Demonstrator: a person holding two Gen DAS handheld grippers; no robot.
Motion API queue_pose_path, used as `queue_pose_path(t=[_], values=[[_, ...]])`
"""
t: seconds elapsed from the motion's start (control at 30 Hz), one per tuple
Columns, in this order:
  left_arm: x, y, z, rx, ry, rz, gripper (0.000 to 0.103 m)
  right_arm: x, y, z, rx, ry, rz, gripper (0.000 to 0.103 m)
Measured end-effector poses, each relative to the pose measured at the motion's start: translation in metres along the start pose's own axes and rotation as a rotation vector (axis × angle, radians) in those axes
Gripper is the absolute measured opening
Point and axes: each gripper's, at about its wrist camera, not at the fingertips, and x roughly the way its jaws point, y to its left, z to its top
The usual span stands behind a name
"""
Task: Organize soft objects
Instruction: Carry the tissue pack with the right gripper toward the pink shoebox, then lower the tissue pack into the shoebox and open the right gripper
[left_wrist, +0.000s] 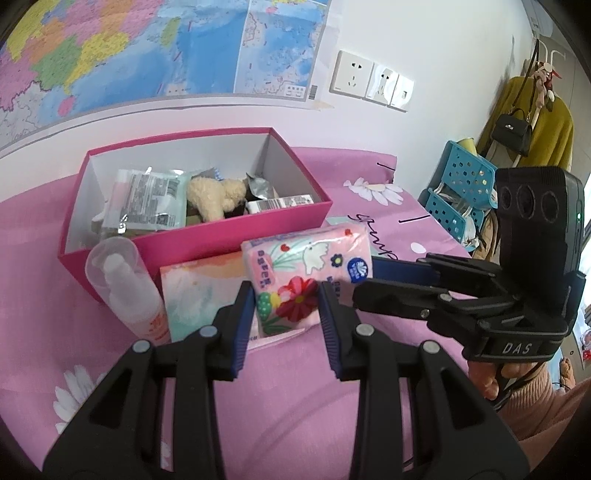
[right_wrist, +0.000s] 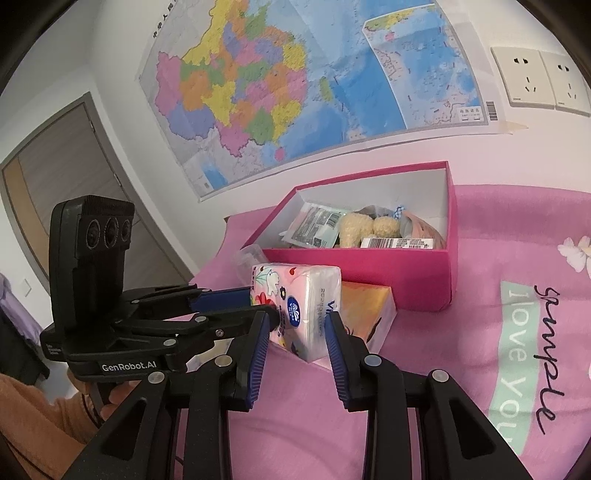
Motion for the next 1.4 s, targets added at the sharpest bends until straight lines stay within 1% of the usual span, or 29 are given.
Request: queue_pose_path(t=[0.27,0.47,1.4], values=[[0.002,-0.001,0.011,0.007,-0.016,0.001,0.036,-0.001,-0.006,0.008,0.001,-0.015,-0.004,0.032],[0.005,0.001,0.019,-0.007,-0.019,-0.013,0.036,-0.002,-0.008,0.016,-0.007,-0.029,-0.011,0.032],[0.013,0.003,0.048,0.015,-0.053,0.037,0.036,0.004,-0.019,0.045,-0.004,-0.070,-0.010,0.032]])
